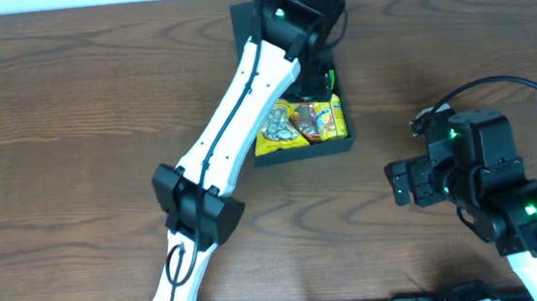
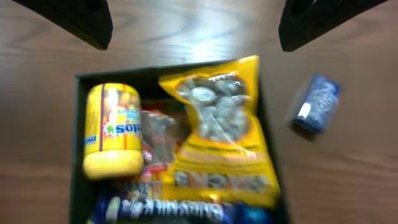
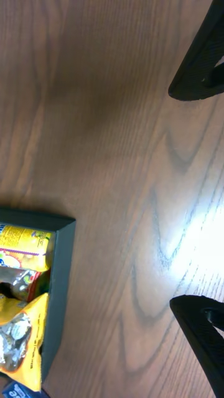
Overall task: Pack container
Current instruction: 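Lower the Mentos container into the box and open the left gripper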
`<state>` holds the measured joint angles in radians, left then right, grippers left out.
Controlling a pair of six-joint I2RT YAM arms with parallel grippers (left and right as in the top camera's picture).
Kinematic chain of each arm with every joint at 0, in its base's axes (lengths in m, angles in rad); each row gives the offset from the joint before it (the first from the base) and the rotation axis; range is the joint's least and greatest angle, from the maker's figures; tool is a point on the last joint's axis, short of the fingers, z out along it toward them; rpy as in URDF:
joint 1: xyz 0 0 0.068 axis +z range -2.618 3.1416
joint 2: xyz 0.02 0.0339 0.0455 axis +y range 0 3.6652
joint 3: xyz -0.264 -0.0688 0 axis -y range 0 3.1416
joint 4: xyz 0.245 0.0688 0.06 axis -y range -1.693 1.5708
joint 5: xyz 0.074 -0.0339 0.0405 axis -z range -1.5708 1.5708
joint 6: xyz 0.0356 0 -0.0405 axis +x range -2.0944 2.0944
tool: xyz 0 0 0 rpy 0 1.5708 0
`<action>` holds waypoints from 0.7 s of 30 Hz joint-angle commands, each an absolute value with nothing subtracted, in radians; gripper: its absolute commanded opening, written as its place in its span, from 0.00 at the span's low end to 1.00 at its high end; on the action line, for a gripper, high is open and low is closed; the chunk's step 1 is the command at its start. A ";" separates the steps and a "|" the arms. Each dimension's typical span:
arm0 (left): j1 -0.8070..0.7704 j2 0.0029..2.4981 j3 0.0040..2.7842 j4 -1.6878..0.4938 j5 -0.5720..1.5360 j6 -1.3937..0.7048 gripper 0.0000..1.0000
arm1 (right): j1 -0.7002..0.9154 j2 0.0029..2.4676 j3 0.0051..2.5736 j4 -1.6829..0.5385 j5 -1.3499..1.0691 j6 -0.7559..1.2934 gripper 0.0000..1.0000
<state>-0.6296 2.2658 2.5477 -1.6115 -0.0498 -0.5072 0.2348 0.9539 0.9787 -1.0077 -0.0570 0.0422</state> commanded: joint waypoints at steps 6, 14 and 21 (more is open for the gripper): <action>-0.672 2.129 2.566 -1.690 -0.169 -0.421 0.86 | 0.228 0.947 0.979 -1.006 -0.064 0.055 0.99; -0.707 2.055 2.543 -1.690 -0.221 -0.336 0.87 | 0.228 0.947 0.979 -1.006 -0.064 0.055 0.99; -0.706 1.935 2.368 -1.689 -0.327 -0.353 0.87 | 0.228 0.947 0.979 -1.006 -0.064 0.055 0.99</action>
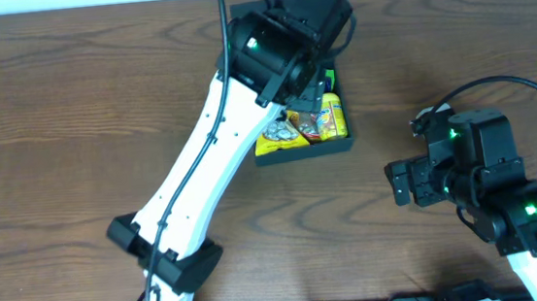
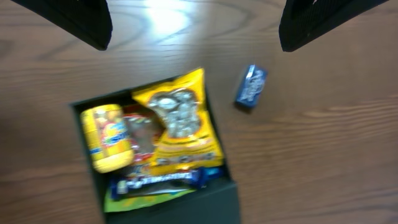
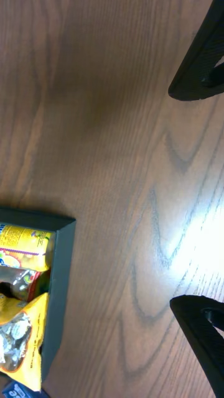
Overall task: Pack container
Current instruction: 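Lower the Mentos container into the box and open the left gripper, then move the left gripper back to the blue Eclipse mints tin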
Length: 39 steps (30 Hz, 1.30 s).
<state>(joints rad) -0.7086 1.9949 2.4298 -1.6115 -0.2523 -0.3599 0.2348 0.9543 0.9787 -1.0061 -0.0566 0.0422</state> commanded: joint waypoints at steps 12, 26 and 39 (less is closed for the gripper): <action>-0.705 1.545 1.722 -1.432 -0.389 -0.374 0.95 | 0.228 0.947 0.979 -1.006 -0.064 0.055 0.99; -0.493 1.440 1.201 -1.065 -0.084 0.015 0.95 | 0.228 0.947 0.979 -1.006 -0.064 0.055 0.99; -0.192 1.565 1.200 -0.916 0.199 0.270 0.95 | 0.228 0.947 0.979 -1.006 -0.064 0.055 0.99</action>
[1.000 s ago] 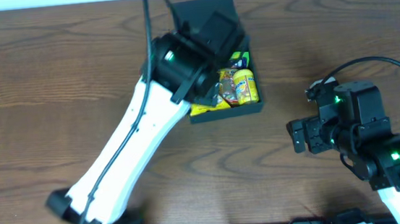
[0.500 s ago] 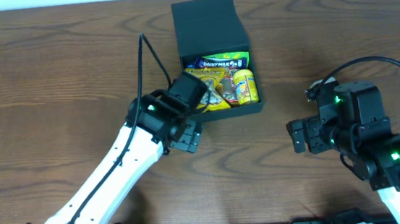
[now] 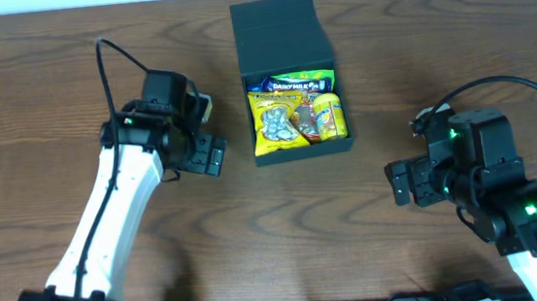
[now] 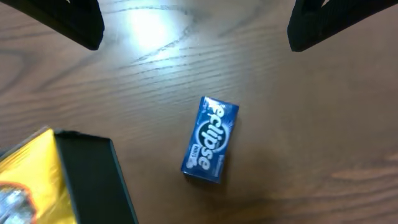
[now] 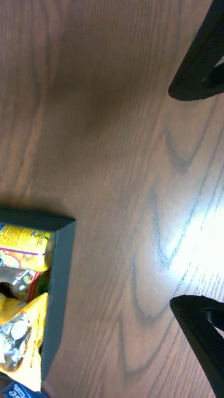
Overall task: Pack container
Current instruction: 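Move the left gripper back to the blue Eclipse mints tin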
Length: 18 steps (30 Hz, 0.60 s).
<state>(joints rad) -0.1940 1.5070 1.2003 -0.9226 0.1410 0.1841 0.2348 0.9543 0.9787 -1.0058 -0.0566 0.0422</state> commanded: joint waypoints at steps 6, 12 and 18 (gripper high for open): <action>-0.192 1.702 1.200 -0.885 0.131 0.273 0.95 | 0.228 0.947 0.979 -1.006 -0.064 0.055 0.99; -0.192 1.790 1.200 -0.847 0.122 0.273 0.95 | 0.228 0.947 0.979 -1.006 -0.064 0.055 0.99; -0.192 1.838 1.200 -0.770 0.117 0.275 0.95 | 0.228 0.947 0.979 -1.006 -0.064 0.055 0.99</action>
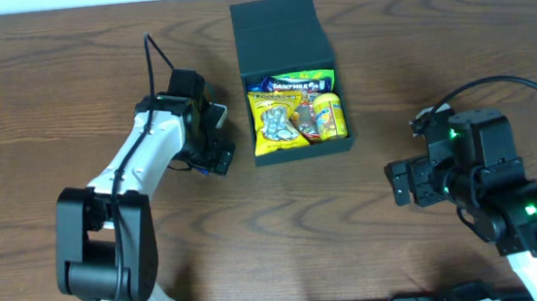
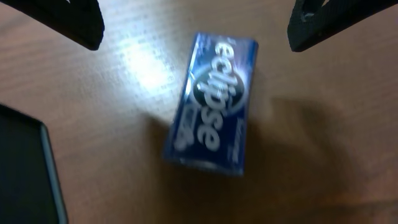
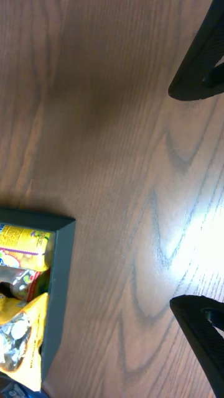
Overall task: Pack container
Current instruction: 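Move the left gripper back to the blue Eclipse mints tin, then lower the left gripper and close it on the Eclipse tin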
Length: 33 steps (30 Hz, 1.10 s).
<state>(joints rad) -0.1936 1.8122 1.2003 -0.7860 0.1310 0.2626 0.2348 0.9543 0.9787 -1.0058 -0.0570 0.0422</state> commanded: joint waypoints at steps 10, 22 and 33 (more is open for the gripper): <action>-0.218 1.893 1.200 -0.696 -0.004 0.292 0.95 | 0.228 0.947 0.979 -1.006 -0.064 0.055 0.99; -0.231 1.893 1.200 -0.642 0.002 0.292 0.95 | 0.228 0.947 0.979 -1.006 -0.064 0.055 0.99; -0.231 1.893 1.200 -0.641 0.026 0.287 0.95 | 0.228 0.947 0.979 -1.006 -0.064 0.055 0.99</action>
<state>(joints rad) -0.2264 1.8809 1.2003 -0.6426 0.0193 0.2707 0.2348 0.9543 0.9787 -1.0058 -0.0570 0.0422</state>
